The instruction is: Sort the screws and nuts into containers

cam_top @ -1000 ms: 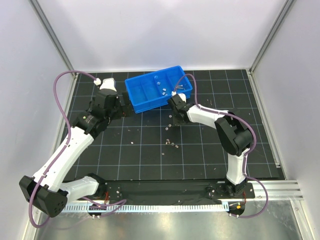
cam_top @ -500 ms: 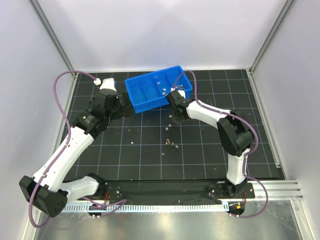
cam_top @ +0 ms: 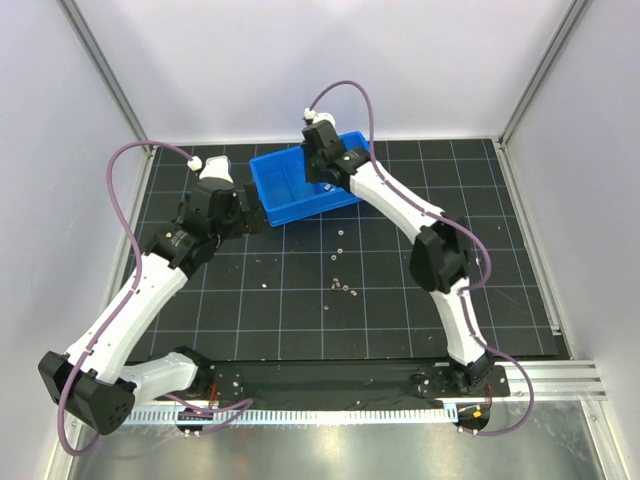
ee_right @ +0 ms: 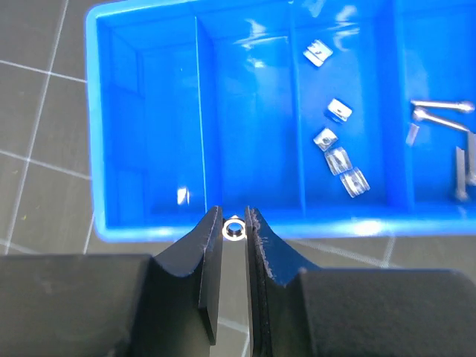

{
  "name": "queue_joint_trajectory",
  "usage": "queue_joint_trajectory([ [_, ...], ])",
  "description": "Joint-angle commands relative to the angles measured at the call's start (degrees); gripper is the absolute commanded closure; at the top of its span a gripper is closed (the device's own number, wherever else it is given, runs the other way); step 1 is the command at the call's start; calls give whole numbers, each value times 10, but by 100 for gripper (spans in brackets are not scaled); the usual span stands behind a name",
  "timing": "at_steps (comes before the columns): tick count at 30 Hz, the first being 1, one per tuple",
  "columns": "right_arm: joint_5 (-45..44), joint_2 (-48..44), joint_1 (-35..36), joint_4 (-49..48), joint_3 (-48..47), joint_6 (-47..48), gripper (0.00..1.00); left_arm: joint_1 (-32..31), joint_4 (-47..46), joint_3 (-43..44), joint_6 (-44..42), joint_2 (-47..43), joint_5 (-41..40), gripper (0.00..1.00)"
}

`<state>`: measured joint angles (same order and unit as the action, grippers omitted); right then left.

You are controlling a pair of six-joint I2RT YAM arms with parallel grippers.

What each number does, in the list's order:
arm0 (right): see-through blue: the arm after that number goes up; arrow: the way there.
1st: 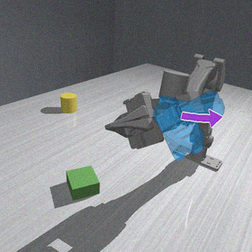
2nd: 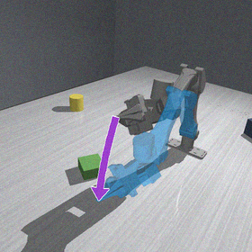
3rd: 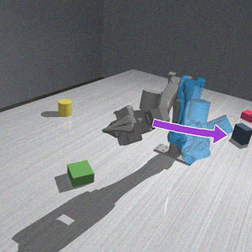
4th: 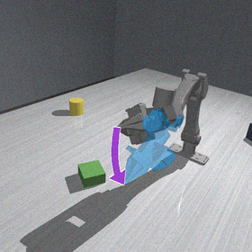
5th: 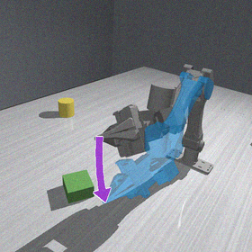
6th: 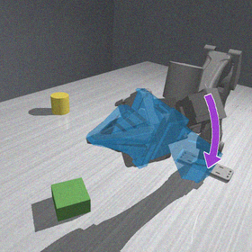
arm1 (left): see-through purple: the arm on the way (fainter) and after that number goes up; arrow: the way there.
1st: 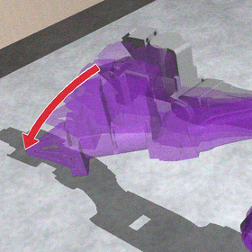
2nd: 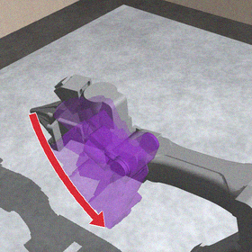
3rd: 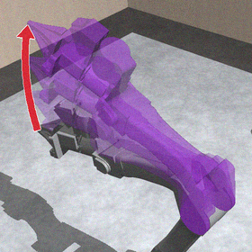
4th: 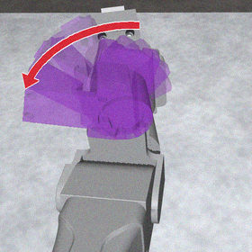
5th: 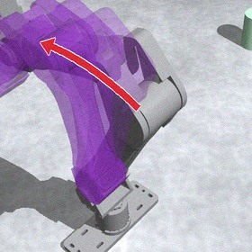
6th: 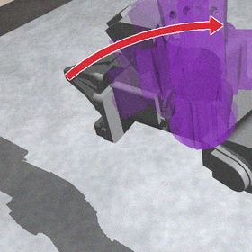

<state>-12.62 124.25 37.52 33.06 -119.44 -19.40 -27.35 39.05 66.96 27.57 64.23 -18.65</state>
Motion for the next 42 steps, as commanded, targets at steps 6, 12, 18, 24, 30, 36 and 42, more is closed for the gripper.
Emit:
queue_joint_trajectory([
  [6,7,109,3,3,-128,43,70,6,-13,12,-8,-10,-2,0],
  [12,8,78,2,33,-164,46,29,9,-13,12,-8,-12,1,0],
  [18,-34,-86,-9,35,-21,32,21,8,-34,2,-24,-6,88,0],
  [24,-86,-261,-73,-6,283,-20,10,3,-61,-10,-19,26,183,2],
  [30,-62,-419,-178,-43,498,-61,1,-92,-67,32,12,114,111,3],
  [36,-114,-475,-201,-43,578,-65,0,-168,-72,139,71,281,27,8],
  [42,-90,-497,-208,-54,615,-68,0,-212,-57,229,80,445,-46,15],
])
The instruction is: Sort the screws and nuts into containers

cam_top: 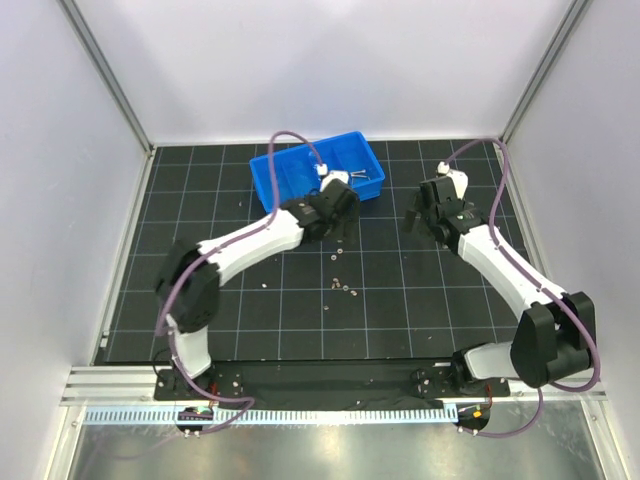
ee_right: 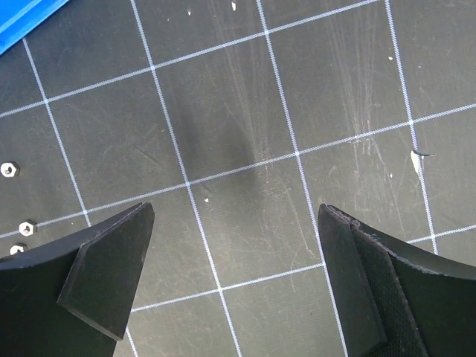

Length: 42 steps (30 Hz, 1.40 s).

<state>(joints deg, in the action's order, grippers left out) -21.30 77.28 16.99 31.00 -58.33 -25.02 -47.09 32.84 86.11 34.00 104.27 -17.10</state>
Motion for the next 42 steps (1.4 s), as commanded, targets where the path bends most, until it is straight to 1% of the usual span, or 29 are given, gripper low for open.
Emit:
queue_joint_trajectory([
  [1,-2,-29,-4,-35,6,-8,0,-15,6,49,16,58,-66,16],
  [6,-1,-35,-5,-35,10,3,0,-15,11,104,25,127,-114,19],
  [10,-1,-35,-6,-38,15,7,0,-15,20,142,24,173,-125,20],
  [19,5,-13,-9,-45,15,9,0,-15,26,190,25,234,-159,28],
  [27,5,-16,-13,-46,16,10,0,-11,18,180,58,255,-154,36],
  [31,4,-18,-13,-47,20,9,0,-9,-5,175,62,259,-159,36],
  [33,4,-17,-13,-46,19,9,0,-7,-8,177,64,265,-159,38],
  [38,5,-17,-13,-45,19,9,0,10,-13,173,79,273,-135,40],
  [42,8,-17,-13,-44,21,9,0,11,-30,159,79,274,-124,43],
])
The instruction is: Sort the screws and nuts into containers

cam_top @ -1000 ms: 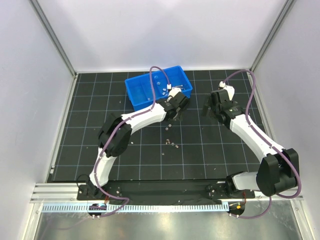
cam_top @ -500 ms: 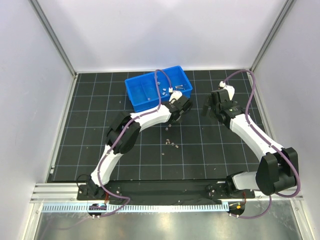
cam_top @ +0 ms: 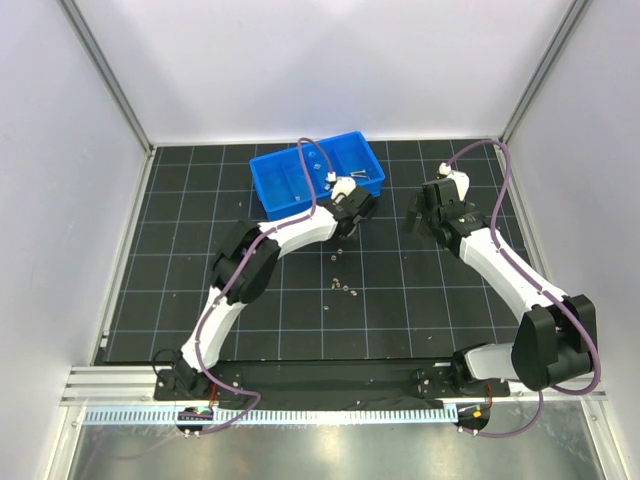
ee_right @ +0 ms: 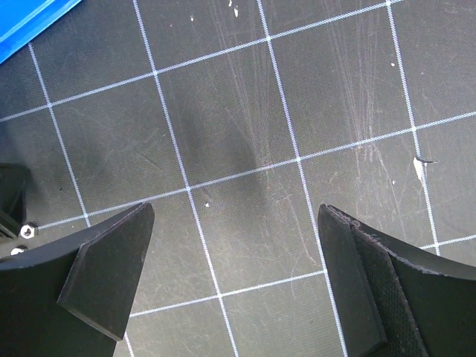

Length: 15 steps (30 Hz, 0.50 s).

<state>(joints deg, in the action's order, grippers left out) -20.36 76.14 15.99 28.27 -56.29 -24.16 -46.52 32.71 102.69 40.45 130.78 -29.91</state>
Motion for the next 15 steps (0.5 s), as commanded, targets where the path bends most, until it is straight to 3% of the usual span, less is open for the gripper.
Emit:
queue_joint_trajectory([
  [1,-1,-6,-3,-16,0,1,0,6,-32,-9,15,9,8,44],
  [12,-1,3,-3,-8,-11,2,0,6,-39,-25,26,13,31,60],
  [15,1,5,-3,-6,-12,1,0,6,-48,-37,30,9,32,70],
])
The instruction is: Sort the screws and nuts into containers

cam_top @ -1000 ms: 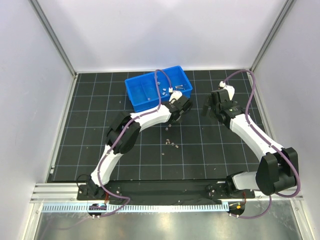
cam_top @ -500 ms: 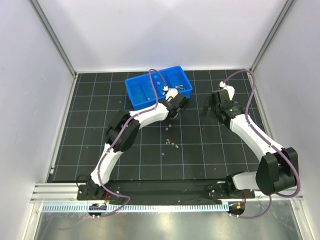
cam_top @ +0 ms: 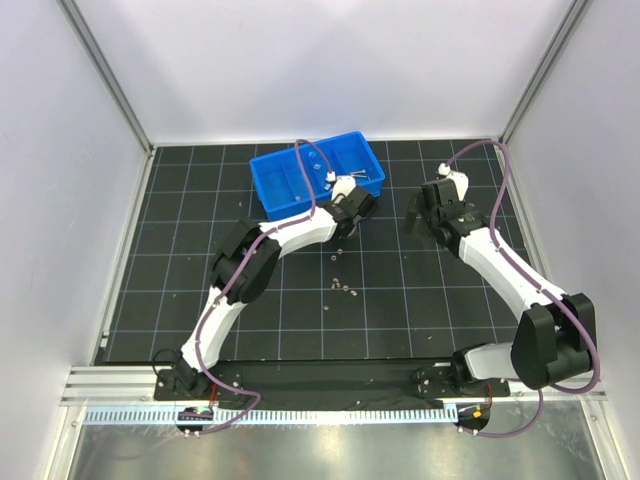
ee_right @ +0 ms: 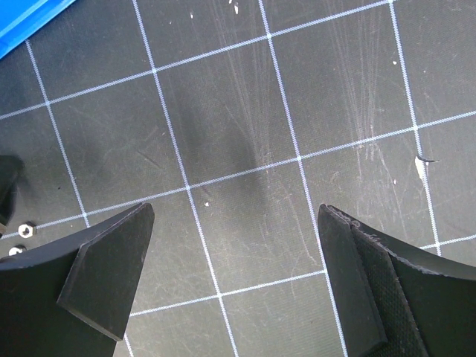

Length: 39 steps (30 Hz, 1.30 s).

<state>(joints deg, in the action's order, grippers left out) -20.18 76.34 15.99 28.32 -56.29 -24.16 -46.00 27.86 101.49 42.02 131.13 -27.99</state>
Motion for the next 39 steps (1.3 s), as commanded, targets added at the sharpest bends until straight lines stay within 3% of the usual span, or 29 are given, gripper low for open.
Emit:
queue_joint_trajectory([
  [1,-1,4,-3,-7,-12,1,1,0,0,-27,14,5,15,78],
  [10,-3,4,-3,-5,-12,1,0,0,-1,-24,3,-7,14,88],
  [17,-1,1,-3,-7,-13,-1,0,5,-7,-25,-31,-104,-1,87],
  [21,0,4,-3,-6,-15,-1,0,8,11,-20,-41,-126,17,75],
  [24,-6,6,-3,-10,-9,0,0,7,12,-47,-23,-133,41,46],
  [25,-7,7,-3,-10,-8,-1,0,6,10,-53,-22,-131,43,44],
  [39,-11,14,-3,-7,-7,1,0,8,13,-48,-30,-67,39,46],
])
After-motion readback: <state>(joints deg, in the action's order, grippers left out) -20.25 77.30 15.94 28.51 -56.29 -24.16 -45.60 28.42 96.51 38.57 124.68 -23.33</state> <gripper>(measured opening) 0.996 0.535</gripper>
